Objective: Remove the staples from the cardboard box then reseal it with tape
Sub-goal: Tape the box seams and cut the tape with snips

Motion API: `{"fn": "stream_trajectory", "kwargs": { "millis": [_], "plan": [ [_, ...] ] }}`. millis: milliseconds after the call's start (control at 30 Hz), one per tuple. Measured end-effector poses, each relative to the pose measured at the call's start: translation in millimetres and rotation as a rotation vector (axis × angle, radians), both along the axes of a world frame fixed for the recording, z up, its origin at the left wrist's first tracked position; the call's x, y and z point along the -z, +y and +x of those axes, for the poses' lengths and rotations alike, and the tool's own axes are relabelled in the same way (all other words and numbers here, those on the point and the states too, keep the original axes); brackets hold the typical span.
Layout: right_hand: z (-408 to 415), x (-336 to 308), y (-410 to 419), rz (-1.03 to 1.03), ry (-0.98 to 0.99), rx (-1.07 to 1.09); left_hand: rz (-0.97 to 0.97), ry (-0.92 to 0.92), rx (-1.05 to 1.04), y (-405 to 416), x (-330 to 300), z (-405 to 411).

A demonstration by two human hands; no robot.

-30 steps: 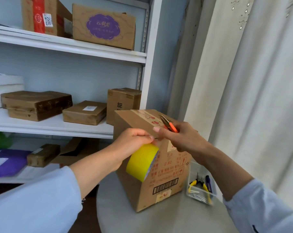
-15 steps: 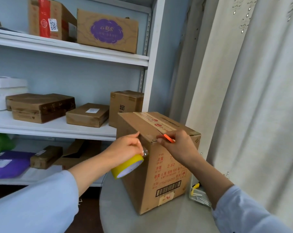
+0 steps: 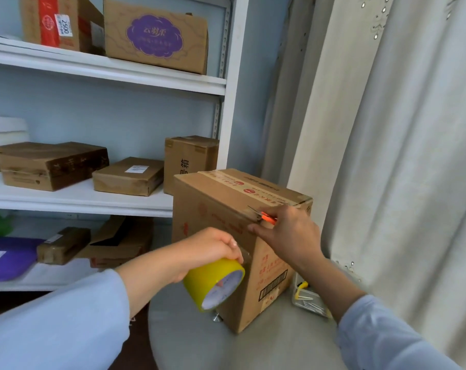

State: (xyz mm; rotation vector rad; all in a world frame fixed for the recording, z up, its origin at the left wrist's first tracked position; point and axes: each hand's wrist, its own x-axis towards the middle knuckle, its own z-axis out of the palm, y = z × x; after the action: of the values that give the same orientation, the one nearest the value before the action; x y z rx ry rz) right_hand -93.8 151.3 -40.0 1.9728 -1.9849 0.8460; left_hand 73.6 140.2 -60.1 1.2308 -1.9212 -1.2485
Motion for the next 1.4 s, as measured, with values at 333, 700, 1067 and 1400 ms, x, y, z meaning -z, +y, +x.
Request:
{"fn": "stream_trajectory", "kwargs": {
  "millis": [333, 700, 1067, 1400],
  "plan": [
    [-47.1, -22.7, 14.4, 0.14, -0.632, -0.329, 0.156, 0.2, 0.041, 10.6, -15.9, -14.8],
    [-31.4, -7.3, 22.5, 0.186, -0.405, -0.372, 0.207, 0.168, 0.068, 20.7, -22.7, -28.9],
    [-18.5, -31.3, 34.2, -0.043, -0.237, -0.288, 0.367, 0.237, -0.011, 22.1, -20.4, -37.7],
    [-35.3, -43.5, 29.6, 0.068, -0.493, -0.395, 0.174, 0.316, -0.11, 24.7, -12.9, -48.5]
  ]
}}
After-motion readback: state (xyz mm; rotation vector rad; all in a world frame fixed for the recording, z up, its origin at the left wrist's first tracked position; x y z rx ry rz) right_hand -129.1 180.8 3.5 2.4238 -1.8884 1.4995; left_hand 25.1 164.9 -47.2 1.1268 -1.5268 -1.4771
